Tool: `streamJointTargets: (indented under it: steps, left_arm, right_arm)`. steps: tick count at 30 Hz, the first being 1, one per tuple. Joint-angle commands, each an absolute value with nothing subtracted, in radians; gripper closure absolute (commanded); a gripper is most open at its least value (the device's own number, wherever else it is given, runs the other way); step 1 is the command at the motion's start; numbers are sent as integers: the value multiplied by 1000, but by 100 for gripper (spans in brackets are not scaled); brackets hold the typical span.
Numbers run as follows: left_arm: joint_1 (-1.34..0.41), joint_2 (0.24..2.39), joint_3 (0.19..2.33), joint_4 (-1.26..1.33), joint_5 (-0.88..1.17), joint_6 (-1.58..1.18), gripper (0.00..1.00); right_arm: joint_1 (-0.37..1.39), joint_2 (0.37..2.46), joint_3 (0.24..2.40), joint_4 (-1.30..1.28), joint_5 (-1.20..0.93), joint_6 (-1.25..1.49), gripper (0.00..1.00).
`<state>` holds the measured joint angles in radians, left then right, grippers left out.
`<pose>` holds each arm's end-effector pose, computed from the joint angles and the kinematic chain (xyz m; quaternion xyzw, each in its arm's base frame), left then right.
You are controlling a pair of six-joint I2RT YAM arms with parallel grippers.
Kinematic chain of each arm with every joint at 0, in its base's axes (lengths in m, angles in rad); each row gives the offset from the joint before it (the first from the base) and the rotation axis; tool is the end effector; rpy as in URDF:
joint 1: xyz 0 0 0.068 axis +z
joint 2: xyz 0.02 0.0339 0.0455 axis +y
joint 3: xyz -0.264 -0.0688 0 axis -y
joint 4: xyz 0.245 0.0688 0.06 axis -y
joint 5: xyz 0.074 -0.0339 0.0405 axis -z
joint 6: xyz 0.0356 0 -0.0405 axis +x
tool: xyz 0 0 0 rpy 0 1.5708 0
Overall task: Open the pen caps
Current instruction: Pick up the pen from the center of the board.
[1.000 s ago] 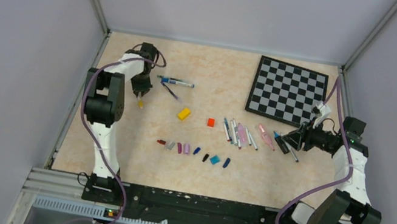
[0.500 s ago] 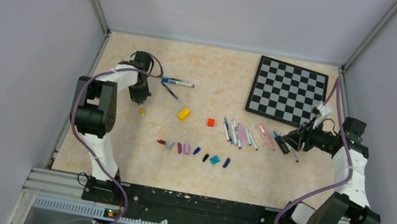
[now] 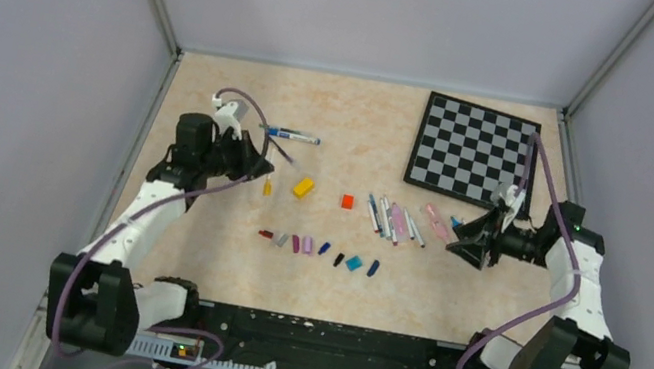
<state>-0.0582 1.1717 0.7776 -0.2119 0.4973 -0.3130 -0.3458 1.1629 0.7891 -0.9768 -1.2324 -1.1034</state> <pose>0.2518 -0.0317 0.2581 0.0041 0.8662 -0.2972 0.4017 0.1845 -0.0308 0.2385 -0.3590 0.7302 0.3707 0.4479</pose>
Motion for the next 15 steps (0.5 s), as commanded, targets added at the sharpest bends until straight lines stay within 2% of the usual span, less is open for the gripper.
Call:
streamJointTargets:
  steps: [1,3,7,12,15]
  left_arm:
    - [-101,1070,666,133,858,-433,100]
    - [-165,1032,634,239,862,-478,100]
    - [-385,1012,616,366,764,-509,100]
    - [-556,1068,626,480,633,-533,100]
    - [-632,1110,645,526,565,-527,100]
  right_arm:
    - [-232,1211,901,-1377,-1307,-1696,46]
    - [-170,1241,950,-1483,-1316,-1792,46]
    - [-74,1258,1055,-1491,-1311,-1706,45]
    - [-7,1247,1183,-1314,-1353,-1258,44]
    - [35,1214,1176,-1056,-1364,-830,44]
